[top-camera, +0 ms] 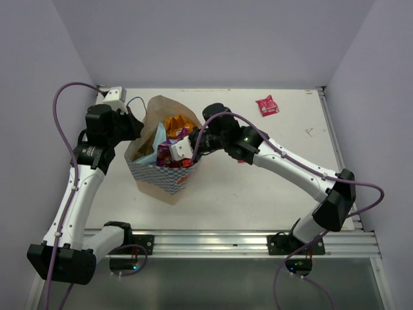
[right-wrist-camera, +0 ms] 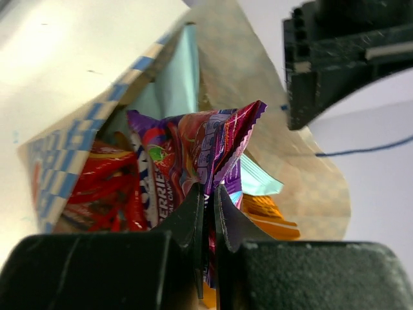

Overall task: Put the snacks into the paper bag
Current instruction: Place the snack in the paper bag.

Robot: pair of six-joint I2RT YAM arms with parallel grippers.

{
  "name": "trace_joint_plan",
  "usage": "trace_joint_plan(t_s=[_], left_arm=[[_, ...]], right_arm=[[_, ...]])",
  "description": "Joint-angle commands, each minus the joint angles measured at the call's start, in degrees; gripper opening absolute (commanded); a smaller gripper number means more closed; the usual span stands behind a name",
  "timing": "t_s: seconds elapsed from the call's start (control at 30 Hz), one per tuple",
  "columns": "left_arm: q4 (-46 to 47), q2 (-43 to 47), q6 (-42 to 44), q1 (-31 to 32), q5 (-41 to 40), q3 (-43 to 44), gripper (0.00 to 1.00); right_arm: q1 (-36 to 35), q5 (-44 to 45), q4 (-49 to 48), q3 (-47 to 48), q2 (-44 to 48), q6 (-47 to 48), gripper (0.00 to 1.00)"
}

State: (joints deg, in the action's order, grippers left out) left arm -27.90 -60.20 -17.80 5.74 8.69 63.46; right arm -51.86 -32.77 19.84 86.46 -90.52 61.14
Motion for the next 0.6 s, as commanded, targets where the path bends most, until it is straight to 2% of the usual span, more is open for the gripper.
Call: trace_joint_plan(t_s=[0.0, 0.13, 0.33, 0.57], left_arm=[[2.94, 0.44, 0.49, -0.20, 1.07, 0.96, 0.00], [2.76, 0.70, 0.49, -0.20, 1.16, 0.96, 0.00], [2.41, 1.14, 0.58, -0.20, 0.98, 1.23, 0.00], [2.24, 1.32, 0.66, -0.20, 0.98, 1.14, 0.00]], right_arm=[[-1.49, -4.40, 10.92, 4.60, -0.79, 2.92, 0.00], [-2.20, -4.93, 17.84, 8.19, -5.09, 4.24, 0.00], [-3.08, -4.67, 30.94, 19.09, -15.11, 5.48, 0.00], [-2.99, 0.69, 35.18, 25.33, -21.80, 2.67, 0.00]])
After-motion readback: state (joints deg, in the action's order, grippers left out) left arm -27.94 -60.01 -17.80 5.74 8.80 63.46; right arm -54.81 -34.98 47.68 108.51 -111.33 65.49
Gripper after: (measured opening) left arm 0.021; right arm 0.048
